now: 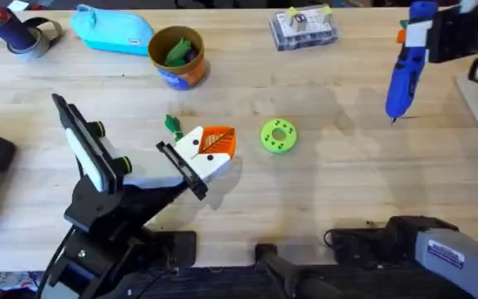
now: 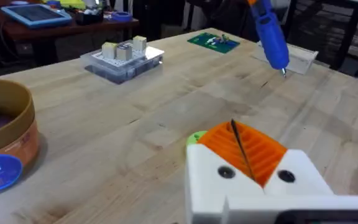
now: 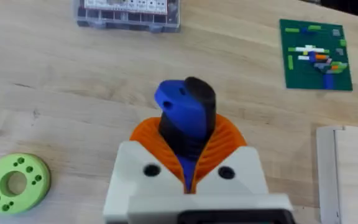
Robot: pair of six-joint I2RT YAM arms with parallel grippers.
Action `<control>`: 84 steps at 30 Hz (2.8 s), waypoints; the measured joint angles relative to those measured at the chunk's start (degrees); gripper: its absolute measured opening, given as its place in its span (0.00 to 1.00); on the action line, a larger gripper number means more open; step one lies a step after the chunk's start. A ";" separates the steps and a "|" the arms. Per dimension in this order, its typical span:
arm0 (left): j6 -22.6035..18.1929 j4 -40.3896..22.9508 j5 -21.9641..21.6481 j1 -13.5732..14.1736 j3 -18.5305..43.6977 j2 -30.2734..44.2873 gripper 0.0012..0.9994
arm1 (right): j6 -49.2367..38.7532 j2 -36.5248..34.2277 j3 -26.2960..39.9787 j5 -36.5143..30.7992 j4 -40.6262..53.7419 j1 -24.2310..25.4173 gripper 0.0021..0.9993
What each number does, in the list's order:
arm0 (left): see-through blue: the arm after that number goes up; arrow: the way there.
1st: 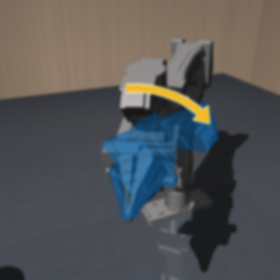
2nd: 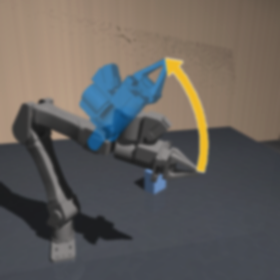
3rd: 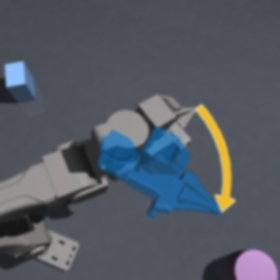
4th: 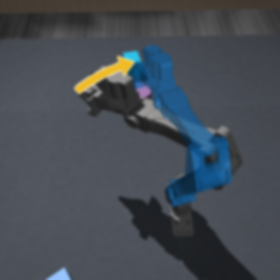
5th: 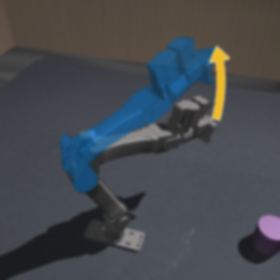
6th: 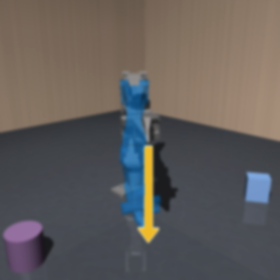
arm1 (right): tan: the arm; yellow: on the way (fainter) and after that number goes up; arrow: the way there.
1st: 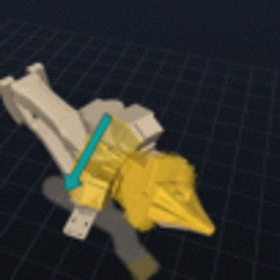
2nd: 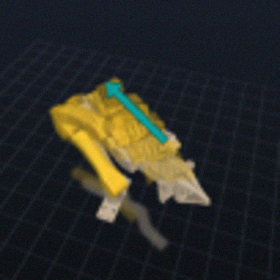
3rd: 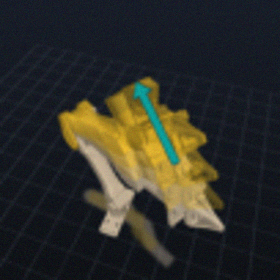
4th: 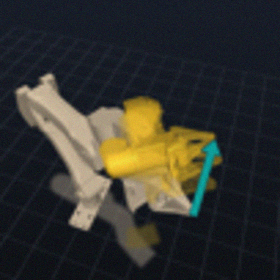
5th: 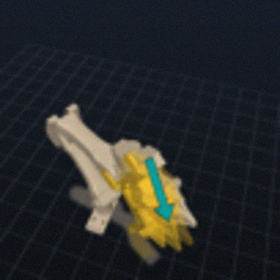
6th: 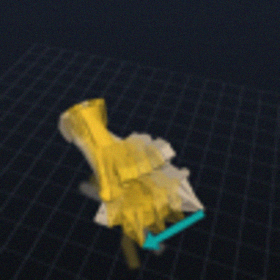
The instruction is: Pick up the gripper from the table and insert it into the empty holder that is missing its gripper. Then pick up a screw, insert it into the mounting hole, and use the screwdriver to tighten it. Finally, clean up the table by picking up the vegetable and placing it into the bucket.
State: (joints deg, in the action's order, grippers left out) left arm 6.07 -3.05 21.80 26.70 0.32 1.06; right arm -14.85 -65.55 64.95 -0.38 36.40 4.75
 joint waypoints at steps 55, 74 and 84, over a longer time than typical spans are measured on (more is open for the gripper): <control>0.02 0.02 7.58 0.00 0.02 0.00 0.01 | 25.08 8.91 -18.32 21.31 -57.20 -53.07 0.02; 0.15 0.02 7.58 0.00 0.02 0.00 0.01 | 23.47 6.55 -18.32 21.75 -57.48 -53.29 0.02; 0.15 0.02 7.58 0.00 0.02 0.00 0.01 | 22.29 6.56 -18.32 21.90 -58.22 -53.29 0.02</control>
State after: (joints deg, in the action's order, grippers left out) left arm 6.22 -3.03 29.39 26.70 0.34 1.06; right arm 7.43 -58.99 46.63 21.52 -21.82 -48.53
